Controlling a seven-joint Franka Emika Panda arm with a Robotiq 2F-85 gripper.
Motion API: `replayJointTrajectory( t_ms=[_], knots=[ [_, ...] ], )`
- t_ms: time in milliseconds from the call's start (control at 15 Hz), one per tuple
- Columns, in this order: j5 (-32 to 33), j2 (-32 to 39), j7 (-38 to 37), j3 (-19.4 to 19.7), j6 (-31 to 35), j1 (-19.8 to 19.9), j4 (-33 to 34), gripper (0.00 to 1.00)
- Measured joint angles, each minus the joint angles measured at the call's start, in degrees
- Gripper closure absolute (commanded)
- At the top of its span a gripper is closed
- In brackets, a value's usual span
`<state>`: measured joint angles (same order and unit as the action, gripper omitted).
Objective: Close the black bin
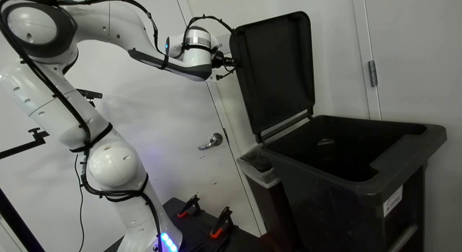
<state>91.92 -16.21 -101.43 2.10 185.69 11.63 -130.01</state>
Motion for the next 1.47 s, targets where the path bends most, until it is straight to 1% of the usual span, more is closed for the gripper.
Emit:
replayJointTrajectory(
  t_ms=[133, 200, 467, 533, 867, 1000, 1267, 1333, 1467],
  knots=[
    [0.14, -0.42, -1.26, 0.72, 0.09, 0.03, -0.55, 0.78],
    [0.15, -0.70, -1.78, 0.98, 0.09, 0.09, -0.92, 0.53],
    [0.15, -1.47, -3.03, 1.40, 0.00, 0.54, -1.88, 0.53],
    [0.15, -1.48, -3.07, 1.40, 0.00, 0.57, -1.90, 0.78],
    [0.04, -1.39, -3.20, 1.84, 0.77, 0.56, -1.79, 0.78],
    [0.04, -1.42, -4.21, 3.29, 1.89, 0.71, -2.09, 0.78],
    [-0.12, -1.66, -6.83, 7.73, 5.63, 1.43, -3.57, 0.78],
    [-3.35, -1.74, -4.62, 9.11, 6.32, 1.33, -4.66, 0.78],
    [-13.12, -2.33, 4.27, 12.01, 7.96, 1.23, -8.27, 0.78]
  ],
)
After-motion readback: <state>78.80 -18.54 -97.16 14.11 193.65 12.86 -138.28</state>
